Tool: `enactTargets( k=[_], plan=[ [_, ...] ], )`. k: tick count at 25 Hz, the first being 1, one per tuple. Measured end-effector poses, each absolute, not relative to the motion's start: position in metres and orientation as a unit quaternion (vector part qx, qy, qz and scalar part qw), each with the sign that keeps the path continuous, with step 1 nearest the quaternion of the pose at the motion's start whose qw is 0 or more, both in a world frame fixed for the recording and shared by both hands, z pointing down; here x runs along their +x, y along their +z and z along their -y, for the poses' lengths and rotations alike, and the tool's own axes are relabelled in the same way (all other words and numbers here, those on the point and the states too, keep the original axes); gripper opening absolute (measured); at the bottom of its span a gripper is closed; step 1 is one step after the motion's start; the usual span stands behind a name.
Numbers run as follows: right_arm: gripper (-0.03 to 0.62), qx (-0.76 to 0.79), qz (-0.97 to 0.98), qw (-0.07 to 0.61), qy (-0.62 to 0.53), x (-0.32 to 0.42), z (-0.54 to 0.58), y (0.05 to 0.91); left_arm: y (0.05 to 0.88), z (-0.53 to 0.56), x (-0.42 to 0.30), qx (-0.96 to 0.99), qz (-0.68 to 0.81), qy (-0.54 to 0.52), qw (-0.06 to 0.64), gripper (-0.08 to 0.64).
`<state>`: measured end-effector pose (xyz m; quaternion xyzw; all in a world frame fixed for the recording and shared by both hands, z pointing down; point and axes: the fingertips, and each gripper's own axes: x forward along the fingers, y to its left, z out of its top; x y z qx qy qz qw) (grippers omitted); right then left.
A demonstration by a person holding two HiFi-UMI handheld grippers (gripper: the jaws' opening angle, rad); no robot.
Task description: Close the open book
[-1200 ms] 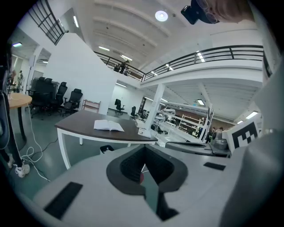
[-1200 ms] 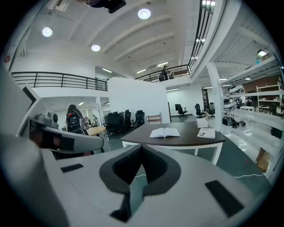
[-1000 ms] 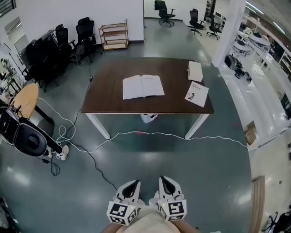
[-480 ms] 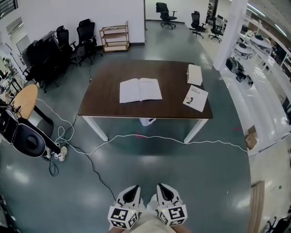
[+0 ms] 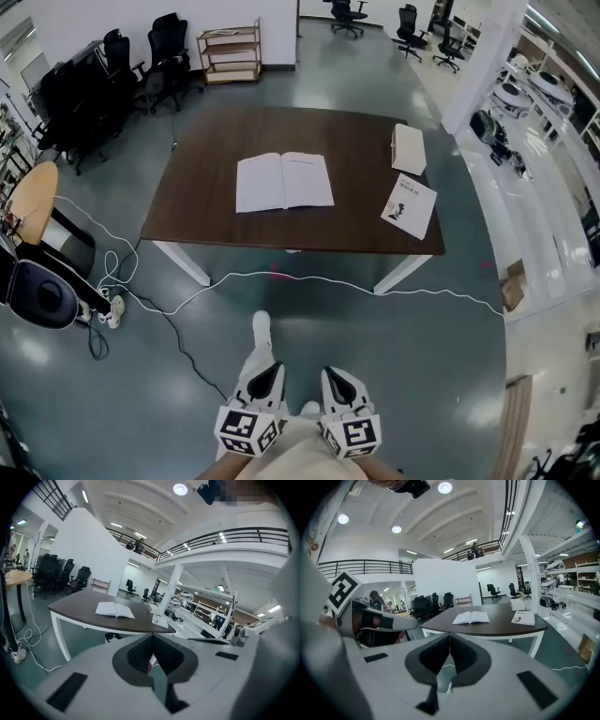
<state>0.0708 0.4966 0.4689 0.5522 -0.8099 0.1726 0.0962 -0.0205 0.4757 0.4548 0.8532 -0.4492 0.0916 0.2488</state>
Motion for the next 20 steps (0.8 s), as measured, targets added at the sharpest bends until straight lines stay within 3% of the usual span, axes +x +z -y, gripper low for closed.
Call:
enactTargets(
  k=[9,12,16,20],
  plan=[
    [0.006,0.561,0.799,0.137,0.164,0.023,-0.257,0.496,0.478,-0.219,-0.085,0.846,0.431,0.082,0.302,0.005],
    [0.006,0.562,0.798,0.154,0.154,0.009,-0.188,0.493,0.494,-0.161,-0.089,0.833,0.368,0.038,0.412,0.005],
    [0.006,0.579,0.785,0.160,0.152,0.012,-0.128,0.484,0.526,-0.088,-0.076,0.740,0.263,-0.118,0.608,0.018],
    [0.006,0.582,0.776,0.177,0.164,0.023,-0.102,0.487,0.580,-0.021,-0.071,0.703,0.297,-0.151,0.628,0.158]
  ],
)
